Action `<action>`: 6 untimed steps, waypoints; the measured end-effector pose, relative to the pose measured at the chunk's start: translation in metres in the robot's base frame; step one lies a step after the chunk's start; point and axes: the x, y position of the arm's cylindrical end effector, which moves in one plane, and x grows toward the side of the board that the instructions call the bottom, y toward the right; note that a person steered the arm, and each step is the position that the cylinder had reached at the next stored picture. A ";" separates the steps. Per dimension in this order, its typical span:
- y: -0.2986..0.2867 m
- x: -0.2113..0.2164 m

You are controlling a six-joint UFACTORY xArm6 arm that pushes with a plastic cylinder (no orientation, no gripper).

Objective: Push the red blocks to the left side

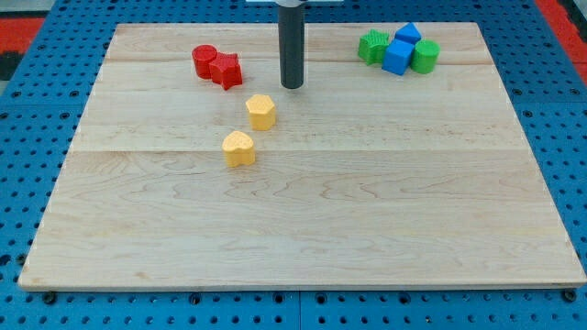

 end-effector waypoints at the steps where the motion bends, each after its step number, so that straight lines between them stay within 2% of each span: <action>1: -0.036 -0.032; 2: -0.100 -0.051; 3: -0.069 -0.053; 4: -0.023 -0.035; 6: -0.141 -0.032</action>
